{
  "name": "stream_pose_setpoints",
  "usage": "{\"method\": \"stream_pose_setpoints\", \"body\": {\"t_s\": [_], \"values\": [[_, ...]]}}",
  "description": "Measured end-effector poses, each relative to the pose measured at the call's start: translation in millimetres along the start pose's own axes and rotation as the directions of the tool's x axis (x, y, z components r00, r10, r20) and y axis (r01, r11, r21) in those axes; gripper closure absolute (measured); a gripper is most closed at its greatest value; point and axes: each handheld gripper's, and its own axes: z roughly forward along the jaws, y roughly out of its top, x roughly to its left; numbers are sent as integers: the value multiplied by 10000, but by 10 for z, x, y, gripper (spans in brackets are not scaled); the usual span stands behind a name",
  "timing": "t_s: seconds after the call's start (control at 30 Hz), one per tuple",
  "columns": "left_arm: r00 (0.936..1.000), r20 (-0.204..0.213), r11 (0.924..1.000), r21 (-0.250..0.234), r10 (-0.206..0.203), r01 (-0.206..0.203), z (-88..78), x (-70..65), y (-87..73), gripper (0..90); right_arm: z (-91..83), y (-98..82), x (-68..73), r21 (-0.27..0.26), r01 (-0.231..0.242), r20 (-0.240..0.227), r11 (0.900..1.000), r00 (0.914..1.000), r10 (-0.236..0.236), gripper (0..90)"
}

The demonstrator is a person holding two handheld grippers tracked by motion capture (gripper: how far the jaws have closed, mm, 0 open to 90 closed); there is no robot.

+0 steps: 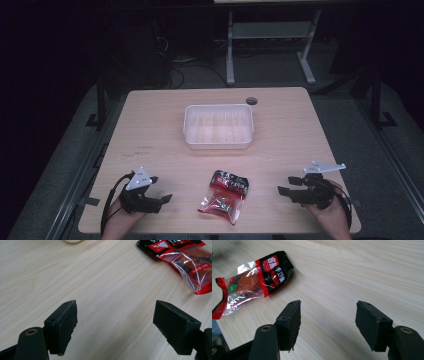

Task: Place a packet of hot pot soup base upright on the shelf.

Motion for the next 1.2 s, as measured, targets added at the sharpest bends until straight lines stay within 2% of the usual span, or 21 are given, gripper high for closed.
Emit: {"method": "stream_pose_setpoints", "body": {"t_s": [0.4,0.57,0.6,0.63,0.67,0.77,0.83,0.9,1.07,1.17,1.2], "values": [[9994,313,9999,-43,124,-123,50,-92,64,202,97,93,47,109,204,-414,9997,9989,-199,349],[9974,458,9984,-88,560,-557,62,-208,178,208,153,241,107,71,490,-661,9988,9966,-484,348],[9963,532,9977,-110,673,-668,68,-241,218,211,164,281,122,30,575,-732,9983,9957,-571,347],[9929,683,9952,-126,979,-973,89,-314,304,220,191,358,152,-18,650,-853,9979,9942,-649,347],[9929,683,9952,-126,979,-973,89,-314,304,224,191,358,152,-18,650,-853,9979,9942,-649,347],[9865,994,9915,-196,1302,-1289,149,-420,434,238,245,461,185,-20,788,-1036,9969,9915,-785,346],[9813,1347,9904,-297,1376,-1348,224,-486,551,258,294,549,209,-14,856,-1222,9963,9889,-851,346],[9791,1496,9904,-305,1376,-1345,278,-524,605,283,318,597,228,-44,895,-1370,9960,9865,-892,348],[9737,1721,9886,-81,1496,-1504,395,-618,662,313,384,712,287,-28,931,-1698,9957,9812,-922,344],[9680,1960,9873,-62,1568,-1587,471,-694,662,331,453,762,315,-40,916,-1912,9958,9774,-906,339],[9633,2170,9868,-27,1583,-1616,514,-733,650,340,471,767,323,-4,845,-1983,9964,9766,-829,340]]}}
